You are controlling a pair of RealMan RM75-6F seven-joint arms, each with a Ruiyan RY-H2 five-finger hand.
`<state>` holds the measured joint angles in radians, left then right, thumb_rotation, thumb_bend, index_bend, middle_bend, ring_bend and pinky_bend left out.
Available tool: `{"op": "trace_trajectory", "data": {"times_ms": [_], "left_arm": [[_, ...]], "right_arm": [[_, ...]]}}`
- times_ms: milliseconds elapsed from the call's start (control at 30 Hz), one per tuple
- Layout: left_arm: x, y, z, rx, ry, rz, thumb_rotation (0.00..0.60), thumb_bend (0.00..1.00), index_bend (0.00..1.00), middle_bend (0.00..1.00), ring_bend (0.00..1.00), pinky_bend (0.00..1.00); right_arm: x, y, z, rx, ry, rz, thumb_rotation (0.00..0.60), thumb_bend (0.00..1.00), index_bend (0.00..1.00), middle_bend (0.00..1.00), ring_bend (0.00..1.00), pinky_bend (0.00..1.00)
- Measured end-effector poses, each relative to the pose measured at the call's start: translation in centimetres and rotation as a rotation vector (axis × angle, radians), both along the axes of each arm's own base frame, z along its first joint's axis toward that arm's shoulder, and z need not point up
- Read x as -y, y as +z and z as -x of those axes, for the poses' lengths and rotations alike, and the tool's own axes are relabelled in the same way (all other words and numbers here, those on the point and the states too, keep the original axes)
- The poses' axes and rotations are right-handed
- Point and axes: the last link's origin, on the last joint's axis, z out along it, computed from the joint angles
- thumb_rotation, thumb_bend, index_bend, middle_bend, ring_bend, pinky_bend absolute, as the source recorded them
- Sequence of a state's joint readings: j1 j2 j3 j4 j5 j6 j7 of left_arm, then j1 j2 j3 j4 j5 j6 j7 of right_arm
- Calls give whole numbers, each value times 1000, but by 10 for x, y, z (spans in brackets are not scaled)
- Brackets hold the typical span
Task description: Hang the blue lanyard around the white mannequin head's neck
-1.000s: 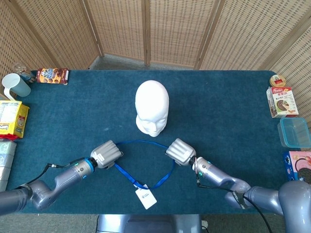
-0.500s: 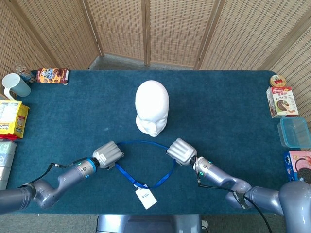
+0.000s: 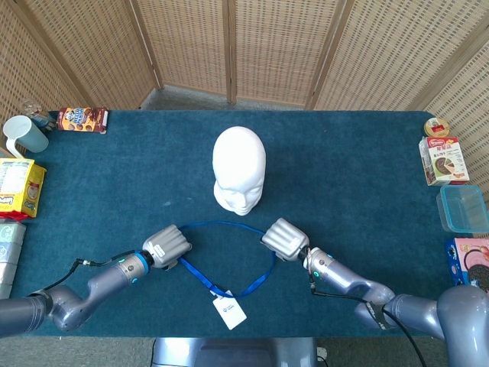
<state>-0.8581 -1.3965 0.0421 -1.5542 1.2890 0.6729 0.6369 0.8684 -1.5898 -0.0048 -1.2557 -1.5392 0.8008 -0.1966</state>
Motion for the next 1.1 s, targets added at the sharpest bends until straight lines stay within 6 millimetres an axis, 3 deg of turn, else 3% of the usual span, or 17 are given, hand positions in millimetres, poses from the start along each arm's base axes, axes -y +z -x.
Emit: {"op": "trace_trajectory", "data": {"times_ms": [433, 1100], "left_arm": [[-2, -6, 0, -2, -9, -15, 487, 389, 505, 1000, 1000, 1000], [-1, -5, 3, -11, 0, -13, 491, 439, 650, 1000, 1000, 1000]], "right_arm": [[0, 1, 1, -1, -4, 3, 600, 450, 671, 1000, 1000, 1000], [0, 0, 0, 10, -11, 5, 600, 456, 693, 1000, 1000, 1000]]}}
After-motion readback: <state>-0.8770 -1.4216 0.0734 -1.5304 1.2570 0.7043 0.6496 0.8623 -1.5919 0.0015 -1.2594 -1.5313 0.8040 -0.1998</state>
